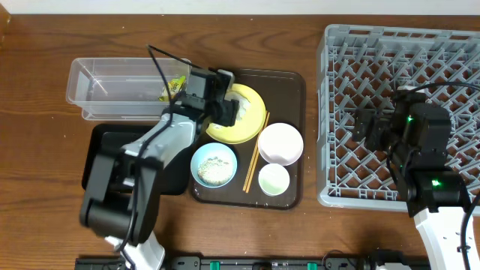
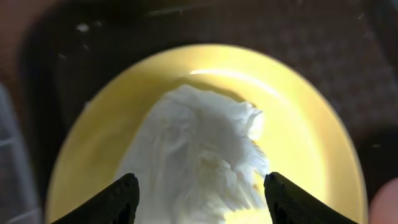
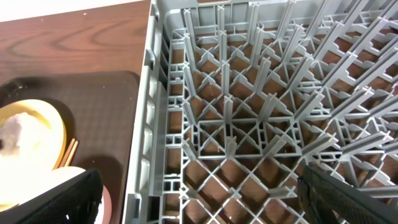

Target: Sort waste into correct bins and load items into the dishwasher rack

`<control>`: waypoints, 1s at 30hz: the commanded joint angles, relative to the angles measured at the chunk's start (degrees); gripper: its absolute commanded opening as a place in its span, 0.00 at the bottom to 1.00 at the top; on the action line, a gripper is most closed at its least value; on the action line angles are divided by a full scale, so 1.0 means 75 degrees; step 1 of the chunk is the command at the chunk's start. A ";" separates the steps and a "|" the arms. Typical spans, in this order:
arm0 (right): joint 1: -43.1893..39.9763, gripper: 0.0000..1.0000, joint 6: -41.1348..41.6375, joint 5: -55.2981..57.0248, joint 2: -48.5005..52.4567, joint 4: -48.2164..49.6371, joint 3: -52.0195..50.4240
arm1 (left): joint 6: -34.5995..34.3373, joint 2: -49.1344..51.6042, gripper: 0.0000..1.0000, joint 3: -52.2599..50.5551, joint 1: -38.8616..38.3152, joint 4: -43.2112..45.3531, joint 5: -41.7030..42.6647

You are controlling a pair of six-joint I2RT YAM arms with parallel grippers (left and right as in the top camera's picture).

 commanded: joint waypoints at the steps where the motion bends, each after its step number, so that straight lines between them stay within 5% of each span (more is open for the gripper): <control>1: 0.0052 0.99 -0.0087 -0.0032 -0.0012 -0.0006 0.0137 | 0.0000 0.0402 0.68 0.0032 -0.0032 0.0149 0.0038; 5: 0.0052 0.99 -0.0087 -0.0032 -0.0012 -0.0015 0.0137 | -0.0003 0.0533 0.54 0.0035 -0.0032 0.0160 0.0038; 8: 0.0052 0.99 -0.0087 -0.0032 -0.0012 -0.0020 0.0137 | -0.0003 0.0525 0.27 0.0035 -0.0032 0.0125 0.0041; 11: 0.0052 0.99 -0.0087 -0.0029 -0.0012 -0.0035 0.0137 | -0.0003 0.0504 0.14 0.0035 -0.0032 -0.0070 0.0038; 30: 0.0052 0.99 -0.0087 -0.0029 -0.0012 -0.0032 0.0137 | -0.0006 -0.2212 0.13 0.0038 0.1081 -0.0944 -0.1224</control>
